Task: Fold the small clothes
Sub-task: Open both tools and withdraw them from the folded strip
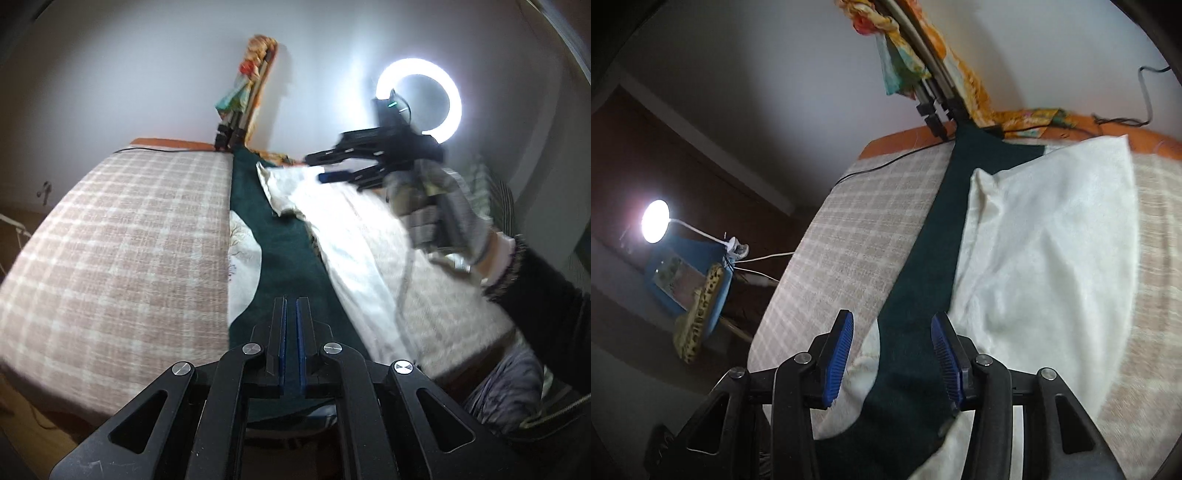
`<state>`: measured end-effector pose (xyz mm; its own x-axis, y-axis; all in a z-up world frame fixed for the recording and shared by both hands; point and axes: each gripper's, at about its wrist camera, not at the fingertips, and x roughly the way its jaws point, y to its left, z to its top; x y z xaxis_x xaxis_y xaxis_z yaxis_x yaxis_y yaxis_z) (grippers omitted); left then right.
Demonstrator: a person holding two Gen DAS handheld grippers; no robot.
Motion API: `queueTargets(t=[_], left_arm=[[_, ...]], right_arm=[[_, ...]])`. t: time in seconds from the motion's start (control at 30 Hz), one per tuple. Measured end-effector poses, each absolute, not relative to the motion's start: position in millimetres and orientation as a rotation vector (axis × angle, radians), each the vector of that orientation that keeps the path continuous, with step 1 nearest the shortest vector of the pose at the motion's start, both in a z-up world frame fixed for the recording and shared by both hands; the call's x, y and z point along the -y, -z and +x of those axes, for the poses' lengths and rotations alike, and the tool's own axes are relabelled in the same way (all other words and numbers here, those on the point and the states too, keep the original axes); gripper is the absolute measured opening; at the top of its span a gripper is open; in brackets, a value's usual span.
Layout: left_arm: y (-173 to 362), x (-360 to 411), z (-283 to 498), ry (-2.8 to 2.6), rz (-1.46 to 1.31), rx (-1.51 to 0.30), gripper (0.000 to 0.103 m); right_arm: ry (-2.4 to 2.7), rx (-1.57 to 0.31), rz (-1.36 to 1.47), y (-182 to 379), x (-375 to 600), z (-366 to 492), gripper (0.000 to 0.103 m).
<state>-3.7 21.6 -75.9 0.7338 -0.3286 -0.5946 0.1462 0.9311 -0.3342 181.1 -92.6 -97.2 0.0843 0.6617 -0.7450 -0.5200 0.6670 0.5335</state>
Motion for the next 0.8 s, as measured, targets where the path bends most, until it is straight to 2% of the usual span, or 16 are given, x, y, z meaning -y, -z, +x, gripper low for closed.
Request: queueTargets(t=[0.07, 0.13, 0.2, 0.33, 0.57, 0.7, 0.8], left_arm=[[75.9, -24.5, -0.2, 0.271, -0.224, -0.722, 0.014], [79.4, -29.4, 5.0, 0.277, -0.196, -0.758, 0.033], [86.0, -35.2, 10.2, 0.292, -0.205, -0.802, 0.042], [106.7, -41.6, 19.5, 0.329, -0.264, -0.913, 0.042], [133.9, -39.0, 18.5, 0.373, -0.377, -1.024, 0.042], [138.0, -33.5, 13.8, 0.360, -0.345, -1.030, 0.038], [146.7, -29.8, 15.5, 0.385, -0.339, -1.050, 0.002]], right_arm=[[-0.845, -1.162, 0.097, 85.2, 110.3, 161.9, 0.047], [-0.794, -1.133, 0.050, 77.2, 133.2, 143.2, 0.047], [-0.748, -1.123, 0.020, 77.9, 154.0, 128.2, 0.047], [-0.659, -1.153, -0.048, 88.5, 192.3, 88.4, 0.045], [-0.657, -1.287, 0.022, 128.9, 233.3, 19.6, 0.043], [-0.667, -1.310, 0.012, 143.6, 233.5, -10.9, 0.038], [-0.672, -1.285, -0.040, 146.3, 225.6, -24.9, 0.035]])
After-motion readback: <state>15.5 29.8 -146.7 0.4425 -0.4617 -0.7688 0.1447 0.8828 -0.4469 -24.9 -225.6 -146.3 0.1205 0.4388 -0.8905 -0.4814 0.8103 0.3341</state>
